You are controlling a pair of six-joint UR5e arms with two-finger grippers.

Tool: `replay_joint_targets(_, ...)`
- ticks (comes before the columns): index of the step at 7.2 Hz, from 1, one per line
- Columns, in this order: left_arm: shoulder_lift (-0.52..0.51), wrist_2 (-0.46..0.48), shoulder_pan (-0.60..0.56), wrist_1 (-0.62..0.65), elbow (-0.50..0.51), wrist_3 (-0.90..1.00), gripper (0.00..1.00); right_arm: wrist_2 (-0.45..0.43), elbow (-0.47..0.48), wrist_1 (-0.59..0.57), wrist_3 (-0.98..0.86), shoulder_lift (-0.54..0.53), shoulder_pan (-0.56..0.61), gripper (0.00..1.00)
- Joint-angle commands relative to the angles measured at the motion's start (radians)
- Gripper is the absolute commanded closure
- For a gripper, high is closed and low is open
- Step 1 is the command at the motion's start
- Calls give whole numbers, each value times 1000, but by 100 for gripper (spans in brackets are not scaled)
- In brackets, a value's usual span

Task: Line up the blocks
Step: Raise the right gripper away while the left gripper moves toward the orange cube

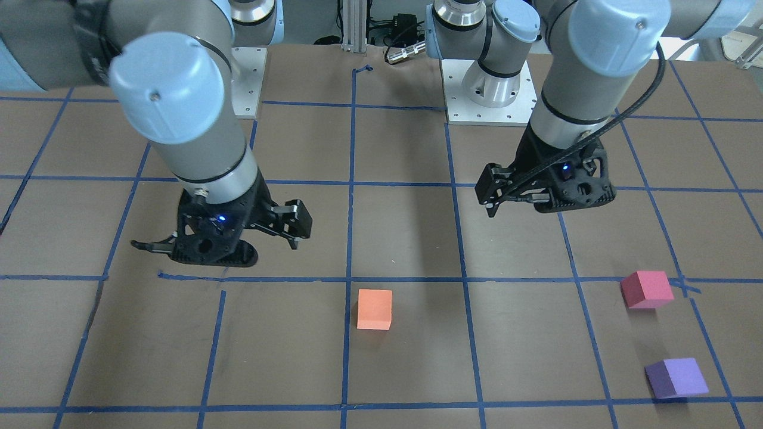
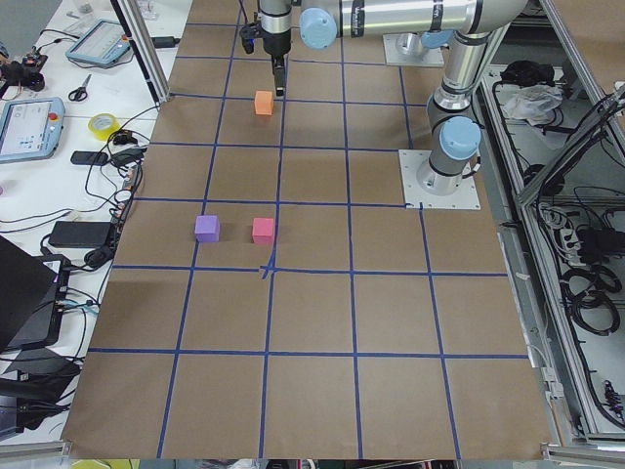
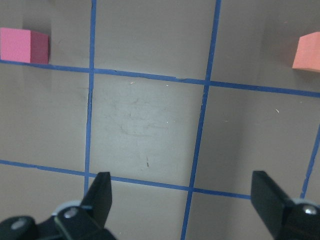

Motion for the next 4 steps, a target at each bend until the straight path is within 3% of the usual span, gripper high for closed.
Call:
replay_joint_targets(1, -103, -11, -53, 150, -52, 37, 0, -53, 1, 179, -71, -103, -53, 0)
replay_joint_targets(2, -156, -17, -53, 283, -64, 88, 0, -61, 2, 209, -103, -132, -53, 0)
replay_joint_targets(4, -236, -17, -85, 313, 13, 94, 1, -64, 75, 203, -168, -202, -53, 0)
